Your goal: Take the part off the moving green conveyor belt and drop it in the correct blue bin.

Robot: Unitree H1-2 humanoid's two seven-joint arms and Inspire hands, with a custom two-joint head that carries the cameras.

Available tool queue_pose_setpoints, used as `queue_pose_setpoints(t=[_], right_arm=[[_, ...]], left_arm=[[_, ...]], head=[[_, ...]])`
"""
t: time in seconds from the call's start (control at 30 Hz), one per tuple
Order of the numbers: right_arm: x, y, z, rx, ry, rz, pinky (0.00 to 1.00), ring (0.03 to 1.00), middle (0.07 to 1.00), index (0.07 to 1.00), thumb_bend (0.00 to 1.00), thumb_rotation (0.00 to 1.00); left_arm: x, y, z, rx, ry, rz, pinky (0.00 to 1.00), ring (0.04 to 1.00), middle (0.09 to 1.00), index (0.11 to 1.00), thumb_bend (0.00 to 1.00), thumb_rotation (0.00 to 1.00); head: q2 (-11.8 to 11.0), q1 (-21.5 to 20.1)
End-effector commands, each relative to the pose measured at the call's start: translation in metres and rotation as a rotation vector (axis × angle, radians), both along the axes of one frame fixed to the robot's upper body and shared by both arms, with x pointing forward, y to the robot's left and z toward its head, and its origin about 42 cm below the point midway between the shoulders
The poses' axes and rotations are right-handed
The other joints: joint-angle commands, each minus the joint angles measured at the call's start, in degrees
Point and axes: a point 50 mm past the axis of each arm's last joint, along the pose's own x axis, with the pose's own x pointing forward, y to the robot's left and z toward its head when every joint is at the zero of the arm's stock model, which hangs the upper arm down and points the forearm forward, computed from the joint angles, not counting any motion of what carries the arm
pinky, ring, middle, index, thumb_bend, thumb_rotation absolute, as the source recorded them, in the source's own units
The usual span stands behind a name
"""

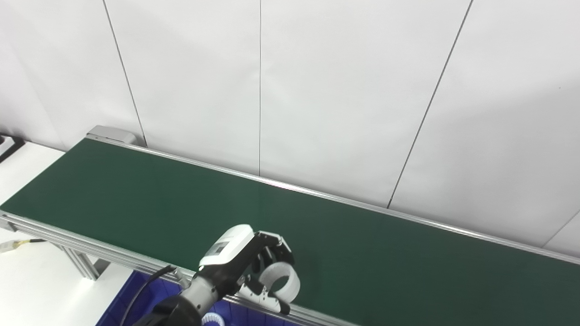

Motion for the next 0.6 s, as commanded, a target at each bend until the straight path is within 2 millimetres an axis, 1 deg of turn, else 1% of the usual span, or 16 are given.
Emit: queue_pose_setpoints(t=[0.0, 0.03, 0.1, 0.13, 0.17, 0.2, 0.23, 0.27, 0.3, 0.33, 0.37, 0.4, 0.57], right_arm=[[0.005, 0.0, 0.013, 0.022, -0.072, 0.003, 0.79, 0.861, 0.901, 0.947, 0.41, 0.72], [0.006, -0.001, 0.015, 0.018, -0.076, 0.002, 0.79, 0.86, 0.901, 0.944, 0.45, 0.73], [0.008, -0.003, 0.02, 0.01, -0.094, 0.006, 0.78, 0.853, 0.896, 0.939, 0.48, 0.74], [0.008, -0.004, 0.021, 0.008, -0.1, 0.009, 0.77, 0.85, 0.894, 0.937, 0.49, 0.75], [0.01, -0.004, 0.025, 0.011, -0.102, 0.007, 0.77, 0.848, 0.893, 0.936, 0.5, 0.75], [0.01, -0.004, 0.028, 0.014, -0.103, 0.006, 0.77, 0.849, 0.892, 0.935, 0.52, 0.74], [0.011, -0.005, 0.031, 0.016, -0.104, 0.004, 0.77, 0.849, 0.892, 0.935, 0.53, 0.74], [0.011, -0.005, 0.033, 0.018, -0.105, 0.002, 0.78, 0.851, 0.892, 0.933, 0.54, 0.73], [0.012, -0.006, 0.036, 0.021, -0.107, 0.0, 0.78, 0.851, 0.892, 0.933, 0.54, 0.73], [0.012, -0.008, 0.038, 0.022, -0.109, -0.002, 0.78, 0.851, 0.891, 0.931, 0.55, 0.72], [0.012, -0.01, 0.04, 0.019, -0.11, -0.005, 0.78, 0.85, 0.888, 0.93, 0.55, 0.71], [0.012, -0.012, 0.043, 0.016, -0.111, -0.007, 0.78, 0.846, 0.883, 0.926, 0.57, 0.7], [0.013, -0.02, 0.048, 0.014, -0.105, -0.016, 0.75, 0.826, 0.866, 0.908, 0.62, 0.69]], left_arm=[[-0.008, 0.004, 0.01, -0.013, -0.038, -0.006, 0.35, 0.425, 0.514, 0.522, 0.47, 0.0], [-0.012, 0.005, 0.01, -0.015, -0.032, -0.004, 0.36, 0.429, 0.509, 0.518, 0.47, 0.0], [-0.02, 0.007, 0.01, -0.015, -0.019, 0.0, 0.38, 0.435, 0.502, 0.512, 0.48, 0.0], [-0.022, 0.007, 0.011, -0.014, -0.015, 0.002, 0.39, 0.436, 0.501, 0.51, 0.48, 0.0], [-0.026, 0.008, 0.011, -0.021, -0.006, 0.007, 0.39, 0.437, 0.501, 0.509, 0.48, 0.0], [-0.028, 0.009, 0.011, -0.026, -0.001, 0.01, 0.37, 0.438, 0.503, 0.51, 0.48, 0.0], [-0.03, 0.009, 0.011, -0.033, 0.005, 0.013, 0.36, 0.438, 0.503, 0.51, 0.48, 0.0], [-0.033, 0.01, 0.011, -0.041, 0.015, 0.019, 0.37, 0.441, 0.499, 0.508, 0.48, 0.0], [-0.035, 0.01, 0.011, -0.049, 0.02, 0.023, 0.37, 0.441, 0.499, 0.507, 0.48, 0.0], [-0.037, 0.011, 0.01, -0.055, 0.026, 0.028, 0.37, 0.443, 0.498, 0.505, 0.48, 0.0], [-0.04, 0.012, 0.009, -0.061, 0.03, 0.035, 0.39, 0.447, 0.495, 0.501, 0.48, 0.0], [-0.042, 0.013, 0.007, -0.068, 0.033, 0.042, 0.4, 0.45, 0.494, 0.497, 0.48, 0.0], [-0.048, 0.016, -0.002, -0.06, 0.046, 0.109, 0.41, 0.462, 0.498, 0.484, 0.48, 0.0]], head=[[1.9, -0.3], [3.8, -0.4], [6.3, -0.5], [6.7, -0.5], [9.2, -0.7], [9.5, -0.7], [10.8, -0.7], [11.3, -0.7], [12.6, -0.5], [12.7, -0.4], [13.9, 0.1], [14.6, 0.6], [15.9, 1.9]])
